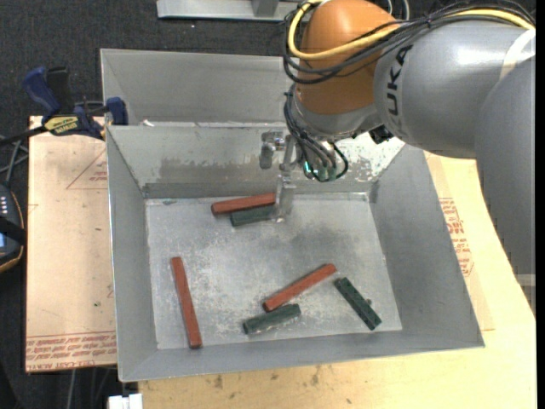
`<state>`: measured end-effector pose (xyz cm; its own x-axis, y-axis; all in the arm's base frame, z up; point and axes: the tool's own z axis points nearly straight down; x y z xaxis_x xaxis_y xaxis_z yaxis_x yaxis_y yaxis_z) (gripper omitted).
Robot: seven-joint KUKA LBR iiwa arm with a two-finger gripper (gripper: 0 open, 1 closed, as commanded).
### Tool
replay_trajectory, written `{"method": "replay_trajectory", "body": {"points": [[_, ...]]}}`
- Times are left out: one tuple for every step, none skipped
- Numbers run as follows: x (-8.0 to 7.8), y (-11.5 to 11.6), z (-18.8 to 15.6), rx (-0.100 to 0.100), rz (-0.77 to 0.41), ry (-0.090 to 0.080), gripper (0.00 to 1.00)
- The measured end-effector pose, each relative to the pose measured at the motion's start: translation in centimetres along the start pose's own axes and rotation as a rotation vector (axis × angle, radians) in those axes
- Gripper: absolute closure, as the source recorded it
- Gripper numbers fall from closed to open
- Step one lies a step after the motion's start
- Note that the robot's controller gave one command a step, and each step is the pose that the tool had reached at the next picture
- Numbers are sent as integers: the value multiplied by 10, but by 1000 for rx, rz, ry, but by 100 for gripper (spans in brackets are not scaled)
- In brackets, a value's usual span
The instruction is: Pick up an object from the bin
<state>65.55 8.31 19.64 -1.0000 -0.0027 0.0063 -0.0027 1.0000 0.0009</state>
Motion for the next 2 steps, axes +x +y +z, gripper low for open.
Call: {"method": "replay_trajectory", "body": {"points": [[-2,0,-5,0,1,-8,0],[5,-7,55,0,-32,-13,0]]}}
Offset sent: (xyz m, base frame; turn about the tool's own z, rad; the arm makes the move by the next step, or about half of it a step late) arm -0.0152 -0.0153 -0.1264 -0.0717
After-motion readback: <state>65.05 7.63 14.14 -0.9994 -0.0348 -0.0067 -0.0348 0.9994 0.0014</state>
